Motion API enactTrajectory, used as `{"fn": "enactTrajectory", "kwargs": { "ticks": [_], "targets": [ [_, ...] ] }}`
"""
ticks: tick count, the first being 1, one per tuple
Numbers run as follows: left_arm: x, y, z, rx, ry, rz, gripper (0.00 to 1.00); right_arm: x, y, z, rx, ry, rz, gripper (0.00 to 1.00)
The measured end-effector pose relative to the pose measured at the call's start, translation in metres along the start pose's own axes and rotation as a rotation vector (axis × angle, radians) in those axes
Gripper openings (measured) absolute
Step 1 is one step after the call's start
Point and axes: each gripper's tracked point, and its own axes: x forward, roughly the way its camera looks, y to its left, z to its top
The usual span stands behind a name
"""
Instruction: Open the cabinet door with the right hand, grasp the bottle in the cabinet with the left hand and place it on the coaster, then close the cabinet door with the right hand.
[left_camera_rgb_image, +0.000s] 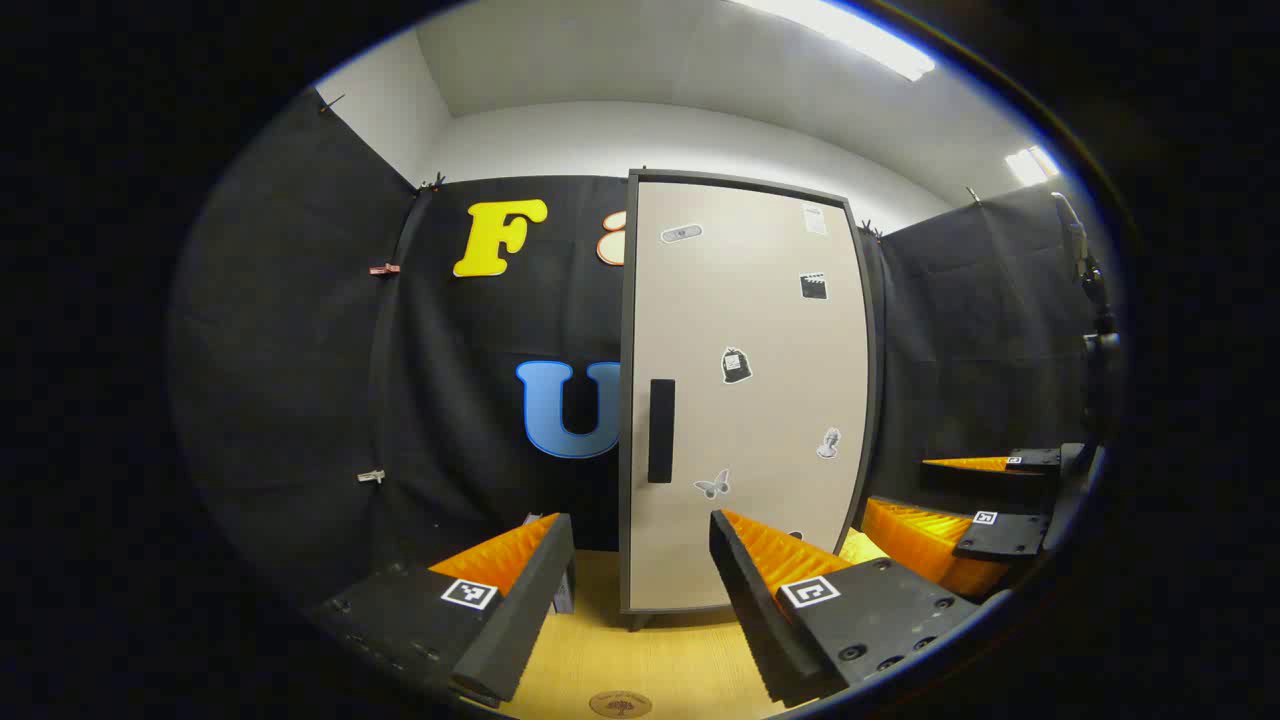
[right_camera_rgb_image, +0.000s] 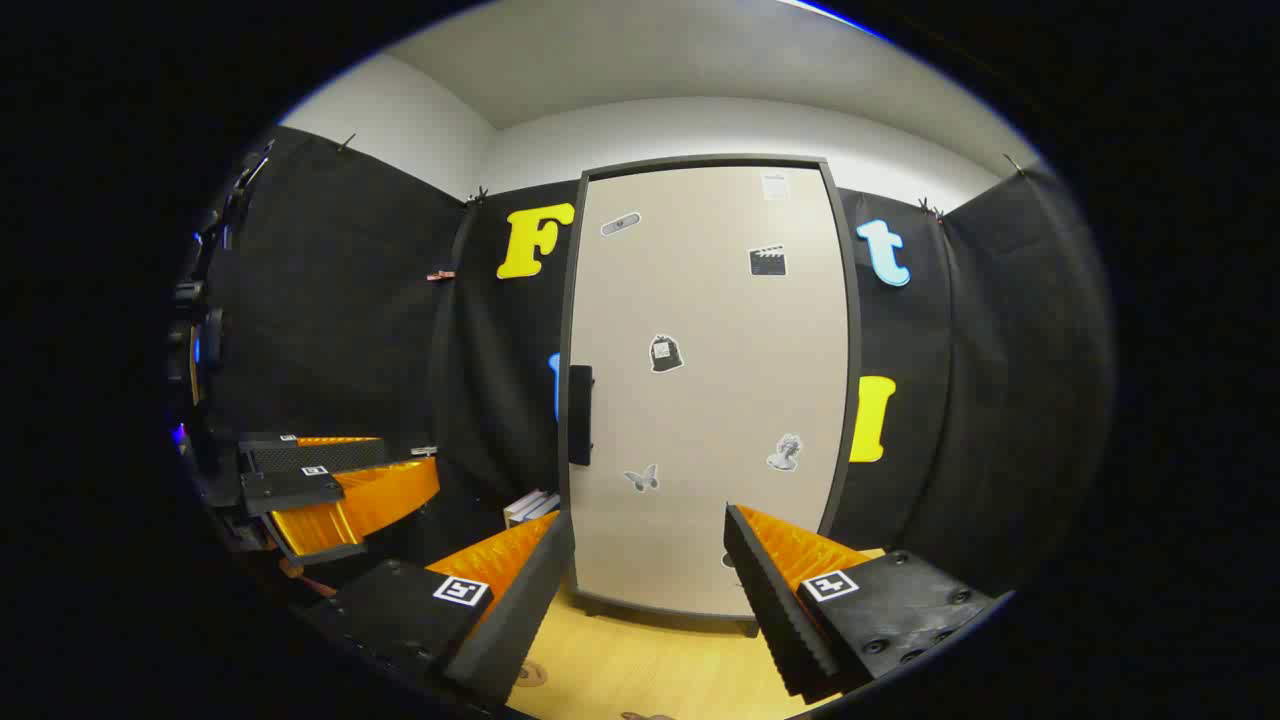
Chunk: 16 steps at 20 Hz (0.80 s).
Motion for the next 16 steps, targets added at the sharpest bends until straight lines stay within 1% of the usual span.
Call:
{"fn": "enactTrajectory", "kwargs": {
  "ticks": [2,5,8,13,16],
  "targets": [
    [0.005,0.008,-0.001,0.008,0.004,-0.029,0.87,0.003,0.009,0.002,0.01,-0.009,-0.014,0.98],
    [0.013,0.019,-0.007,0.016,0.023,-0.076,0.87,0.01,0.017,0.007,0.066,-0.033,-0.041,0.98],
    [0.018,0.027,-0.012,0.019,0.036,-0.119,0.88,0.017,0.018,0.005,0.058,-0.022,-0.09,0.98],
    [0.026,0.048,-0.005,0.032,-0.002,-0.118,0.88,0.026,0.029,0.005,0.048,-0.014,-0.118,0.98],
    [0.029,0.052,-0.005,0.022,-0.005,-0.137,0.87,0.028,0.038,0.006,0.026,-0.019,-0.125,0.98]
  ]
}}
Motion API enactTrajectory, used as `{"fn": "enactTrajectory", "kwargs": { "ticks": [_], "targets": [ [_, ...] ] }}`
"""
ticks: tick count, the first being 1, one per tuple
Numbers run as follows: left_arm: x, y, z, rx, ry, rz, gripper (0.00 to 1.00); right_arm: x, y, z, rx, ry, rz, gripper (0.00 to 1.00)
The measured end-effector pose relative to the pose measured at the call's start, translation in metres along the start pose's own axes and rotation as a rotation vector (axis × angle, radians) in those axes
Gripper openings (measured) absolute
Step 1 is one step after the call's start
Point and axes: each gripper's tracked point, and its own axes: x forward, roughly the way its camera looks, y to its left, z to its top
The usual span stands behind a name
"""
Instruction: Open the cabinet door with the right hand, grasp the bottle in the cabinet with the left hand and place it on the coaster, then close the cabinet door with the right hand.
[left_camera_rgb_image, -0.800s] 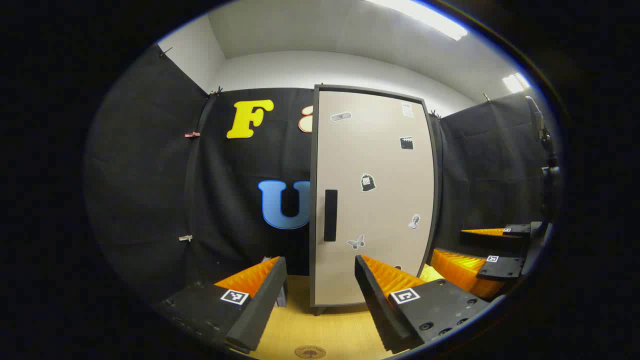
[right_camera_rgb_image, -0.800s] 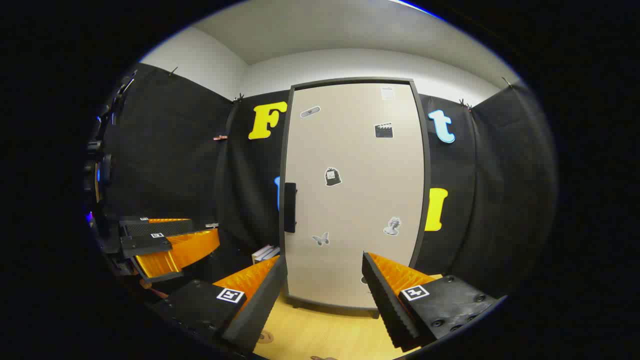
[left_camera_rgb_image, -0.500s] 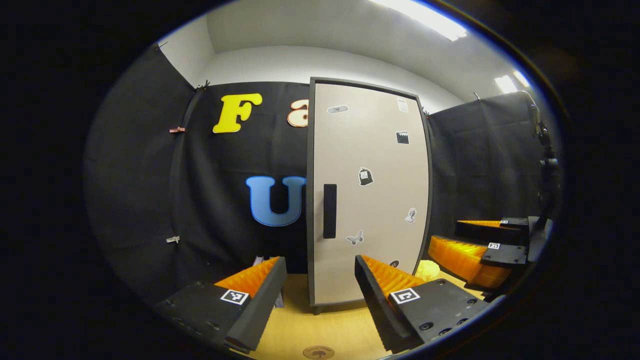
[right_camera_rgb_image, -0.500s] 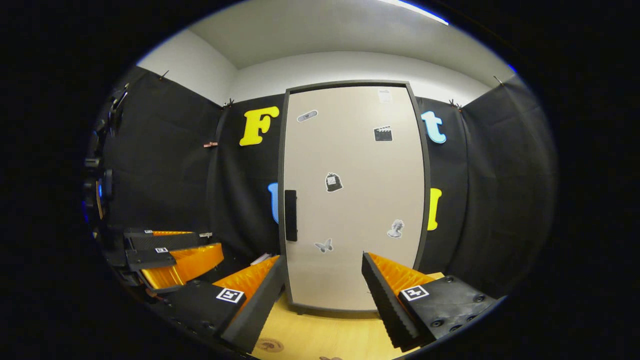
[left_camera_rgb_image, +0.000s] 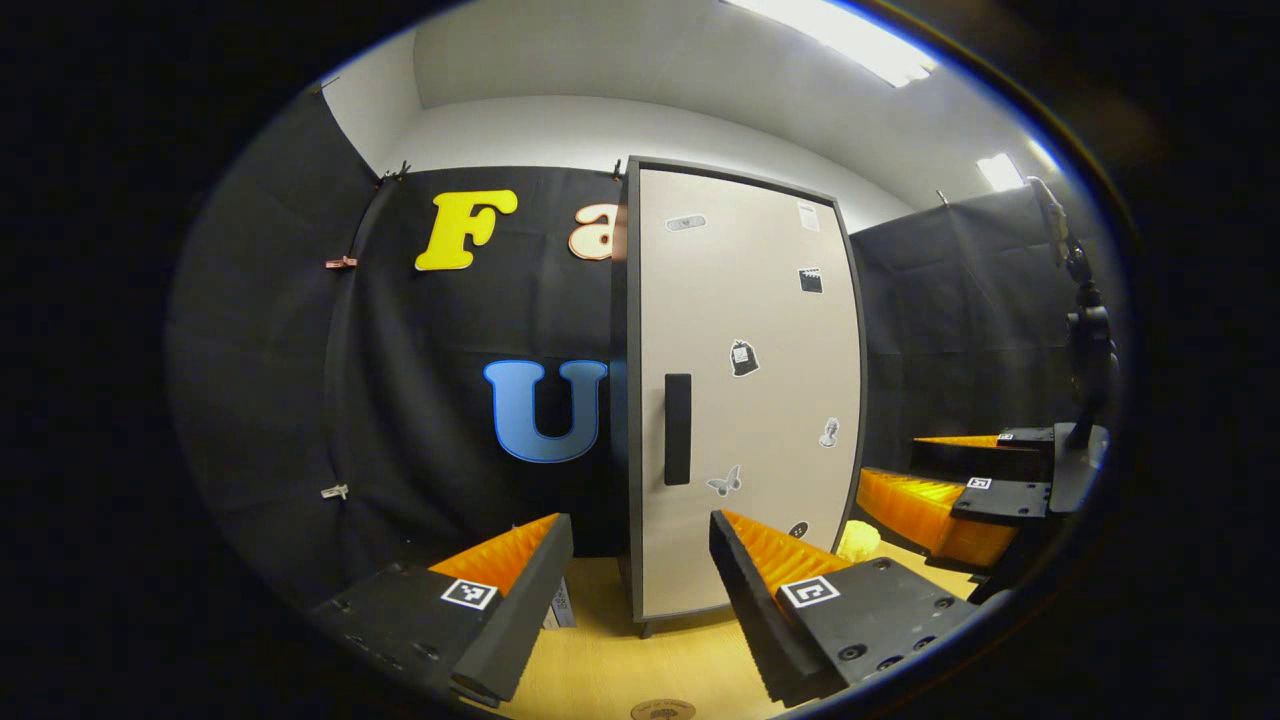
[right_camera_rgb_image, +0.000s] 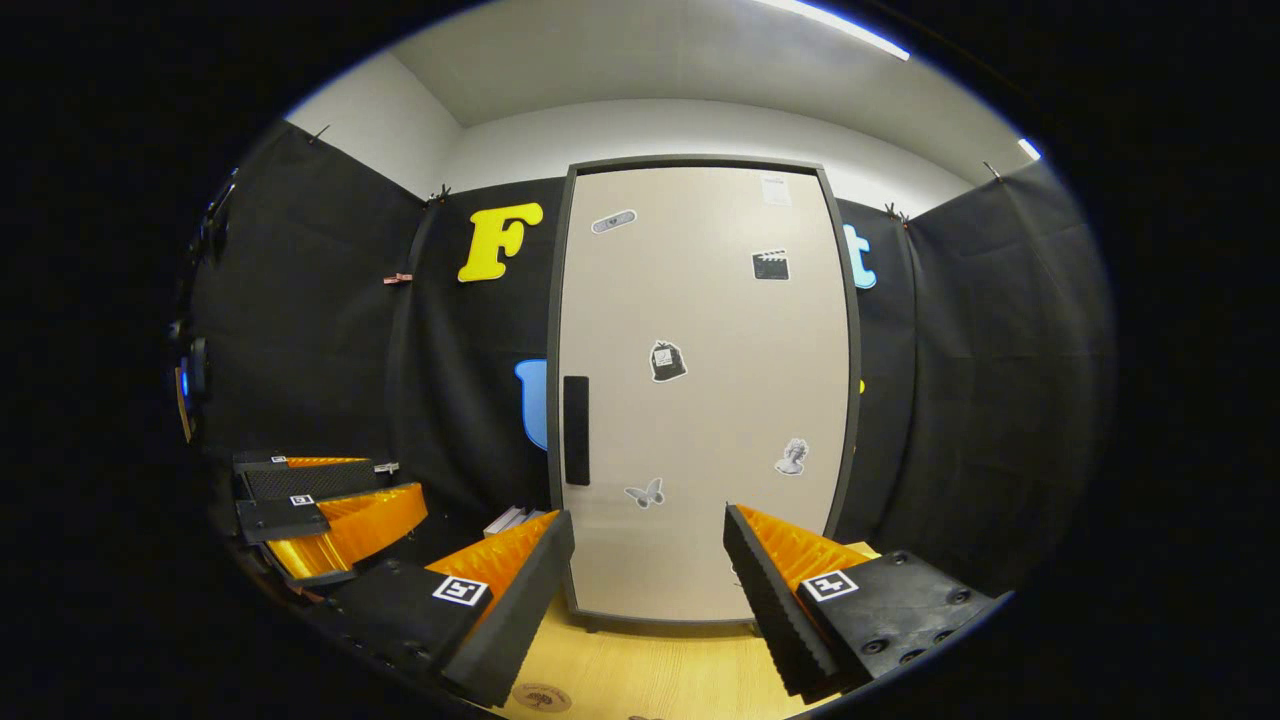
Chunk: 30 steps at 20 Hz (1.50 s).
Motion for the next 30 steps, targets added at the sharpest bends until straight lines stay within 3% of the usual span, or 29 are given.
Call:
{"fn": "enactTrajectory", "kwargs": {
  "ticks": [4,13,20,27,30],
  "targets": [
    [0.002,0.006,-0.003,-0.017,0.011,-0.021,0.87,0.001,0.015,-0.006,-0.009,0.021,0.025,0.97],
    [0.005,0.02,-0.006,-0.024,0.012,-0.044,0.88,0.017,0.022,-0.003,0.009,0.012,-0.016,0.98],
    [0.004,0.043,-0.013,-0.084,0.039,-0.056,0.88,0.071,0.057,-0.001,0.01,0.007,0.003,0.98],
    [0.008,0.069,-0.017,-0.061,0.039,-0.054,0.88,0.135,0.072,0.0,0.025,-0.016,-0.036,0.97],
    [0.008,0.073,-0.022,-0.068,0.057,-0.076,0.88,0.16,0.077,-0.003,-0.022,-0.027,-0.053,0.97]
  ]
}}
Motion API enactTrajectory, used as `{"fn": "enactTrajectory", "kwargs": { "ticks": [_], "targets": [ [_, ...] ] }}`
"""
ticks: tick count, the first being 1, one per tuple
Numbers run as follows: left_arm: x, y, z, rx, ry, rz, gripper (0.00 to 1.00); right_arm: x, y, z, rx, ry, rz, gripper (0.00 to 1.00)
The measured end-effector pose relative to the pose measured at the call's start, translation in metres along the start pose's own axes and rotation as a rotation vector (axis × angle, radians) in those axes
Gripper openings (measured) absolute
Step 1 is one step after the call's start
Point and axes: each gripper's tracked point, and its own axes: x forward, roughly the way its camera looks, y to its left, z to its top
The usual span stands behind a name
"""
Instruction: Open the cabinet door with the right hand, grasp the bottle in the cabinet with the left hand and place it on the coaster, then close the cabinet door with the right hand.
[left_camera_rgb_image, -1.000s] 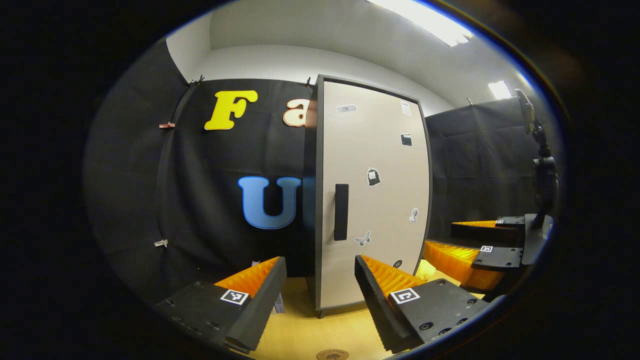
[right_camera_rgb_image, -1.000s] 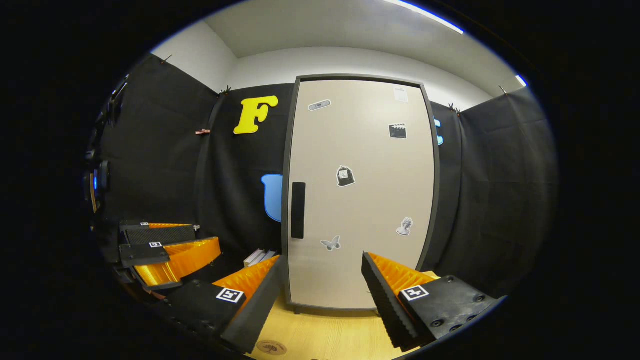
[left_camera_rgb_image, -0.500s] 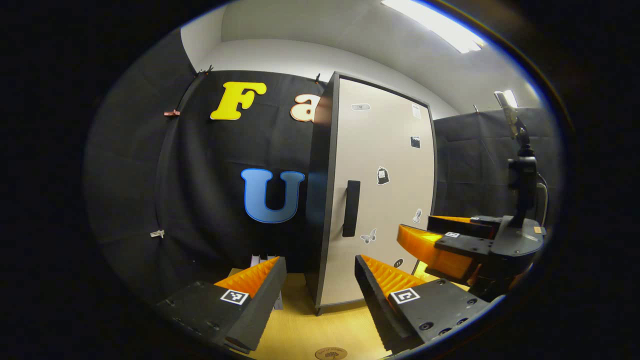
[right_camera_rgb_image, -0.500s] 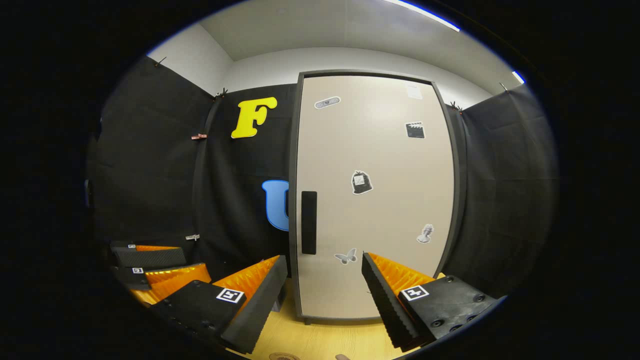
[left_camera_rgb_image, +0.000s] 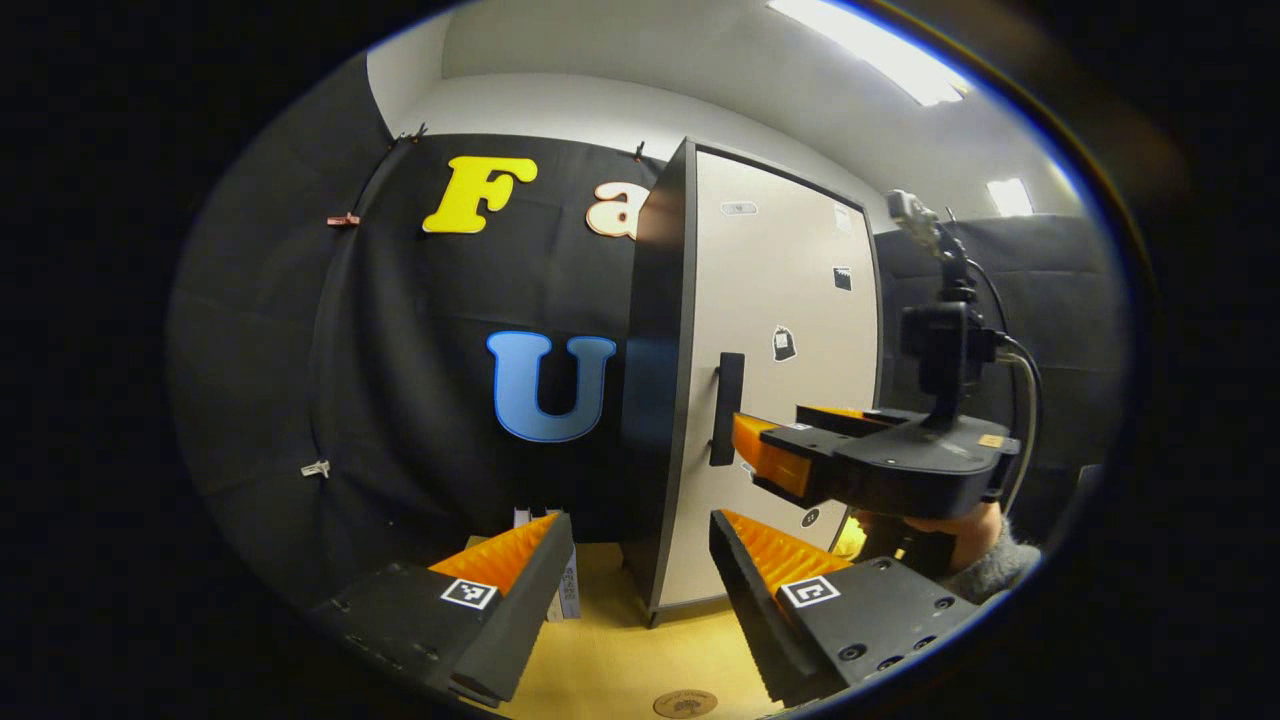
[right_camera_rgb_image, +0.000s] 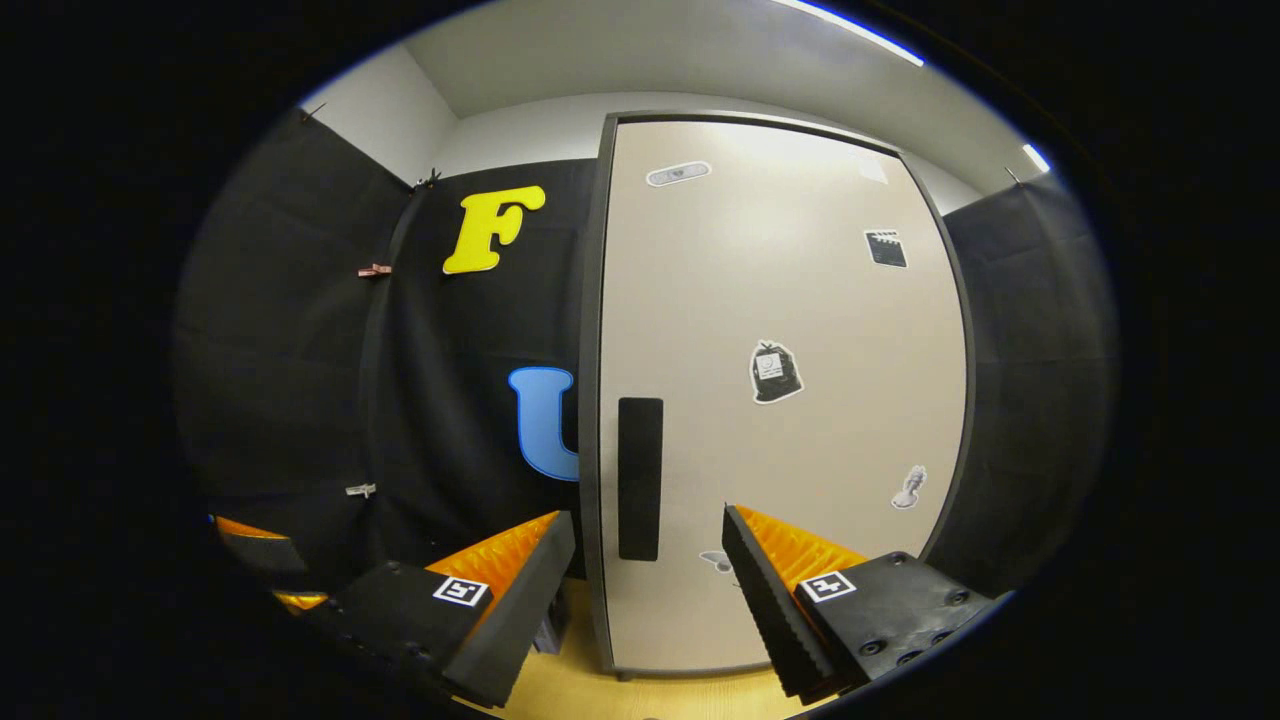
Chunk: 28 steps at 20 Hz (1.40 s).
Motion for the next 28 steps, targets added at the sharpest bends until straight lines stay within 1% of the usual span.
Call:
{"fn": "enactTrajectory", "kwargs": {
  "ticks": [2,6,10,12,13,14,15,16,17,18,19,21,25,28],
  "targets": [
    [0.001,0.01,-0.003,0.004,0.007,0.014,0.88,0.014,0.005,-0.003,-0.016,-0.008,-0.011,0.97],
    [0.002,0.024,-0.008,0.003,0.022,0.023,0.88,0.048,0.007,-0.009,0.005,-0.019,-0.036,0.94],
    [0.003,0.041,-0.014,0.009,0.034,0.043,0.88,0.071,0.005,-0.012,0.018,-0.022,-0.064,0.88],
    [0.006,0.046,-0.016,0.015,0.04,0.044,0.88,0.078,-0.003,-0.015,0.001,-0.022,-0.102,0.78],
    [0.008,0.048,-0.019,0.018,0.047,0.046,0.88,0.074,0.001,-0.014,0.003,-0.025,-0.096,0.55],
    [0.008,0.05,-0.02,0.023,0.05,0.049,0.88,0.082,0.0,-0.012,0.005,-0.038,-0.09,0.5],
    [0.009,0.051,-0.021,0.026,0.052,0.051,0.88,0.082,0.001,-0.015,-0.003,-0.042,-0.103,0.45],
    [0.009,0.051,-0.021,0.028,0.053,0.051,0.88,0.074,0.0,-0.011,-0.012,-0.051,-0.111,0.38],
    [0.009,0.051,-0.022,0.03,0.053,0.048,0.88,0.078,0.0,-0.013,-0.014,-0.046,-0.111,0.3],
    [0.008,0.05,-0.021,0.031,0.053,0.044,0.88,0.08,0.0,-0.014,-0.016,-0.041,-0.103,0.3],
    [0.007,0.05,-0.022,0.03,0.055,0.04,0.88,0.077,0.0,-0.012,-0.011,-0.027,-0.097,0.22],
    [0.003,0.05,-0.022,0.029,0.055,0.037,0.88,0.074,0.002,-0.015,-0.019,-0.02,-0.065,0.12],
    [-0.002,0.052,-0.019,0.037,0.052,0.028,0.88,0.057,0.004,-0.011,-0.006,-0.011,-0.028,0.12],
    [-0.012,0.041,-0.019,0.054,0.042,0.01,0.88,0.035,0.0,-0.011,-0.003,-0.006,-0.011,0.12]
  ]
}}
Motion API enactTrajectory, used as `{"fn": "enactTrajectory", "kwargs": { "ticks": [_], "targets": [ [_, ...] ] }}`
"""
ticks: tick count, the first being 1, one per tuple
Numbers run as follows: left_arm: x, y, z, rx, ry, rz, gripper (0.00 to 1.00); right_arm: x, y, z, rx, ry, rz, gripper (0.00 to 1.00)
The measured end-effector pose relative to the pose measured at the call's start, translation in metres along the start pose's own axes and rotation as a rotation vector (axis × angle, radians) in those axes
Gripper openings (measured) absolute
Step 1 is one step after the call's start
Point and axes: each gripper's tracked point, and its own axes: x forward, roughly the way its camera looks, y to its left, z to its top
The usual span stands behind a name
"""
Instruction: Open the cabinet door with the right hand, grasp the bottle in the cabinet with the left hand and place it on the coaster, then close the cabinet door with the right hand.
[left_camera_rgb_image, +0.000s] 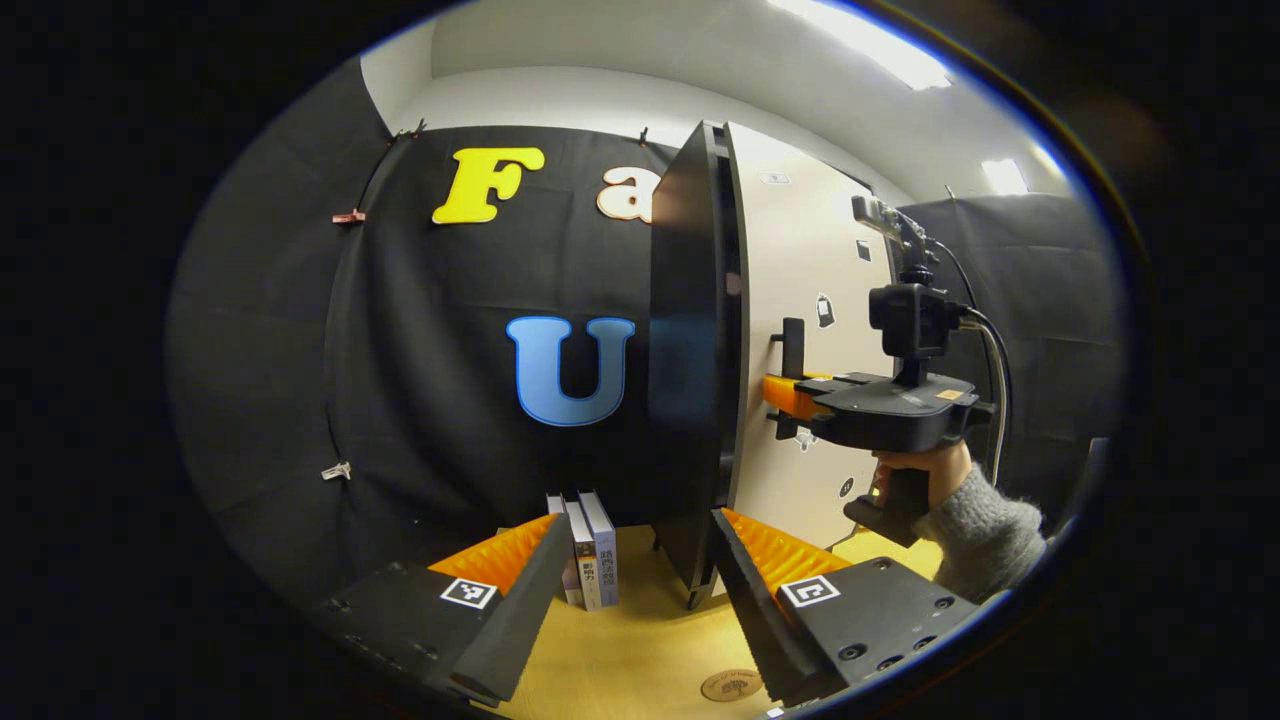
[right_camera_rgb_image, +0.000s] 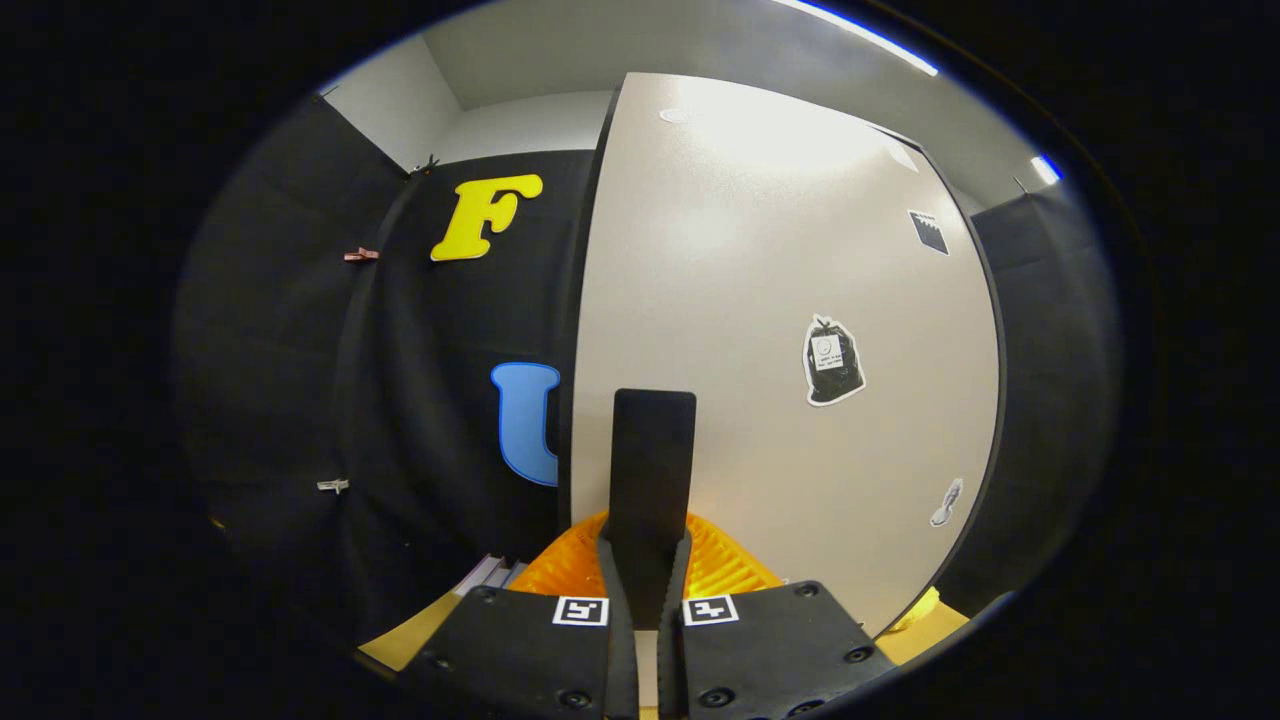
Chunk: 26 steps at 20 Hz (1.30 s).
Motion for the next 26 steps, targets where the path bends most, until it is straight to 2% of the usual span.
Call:
{"fn": "enactTrajectory", "kwargs": {
  "ticks": [9,14,26],
  "targets": [
    [-0.013,-0.021,0.002,0.038,-0.005,-0.056,0.88,-0.055,-0.018,0.005,-0.024,0.026,0.049,0.12],
    [-0.017,-0.037,0.004,0.046,-0.017,-0.097,0.87,-0.085,-0.037,0.007,-0.023,0.04,0.045,0.12],
    [-0.001,-0.092,0.011,0.057,-0.039,-0.241,0.87,-0.145,-0.098,0.012,-0.017,0.063,-0.058,0.11]
  ]
}}
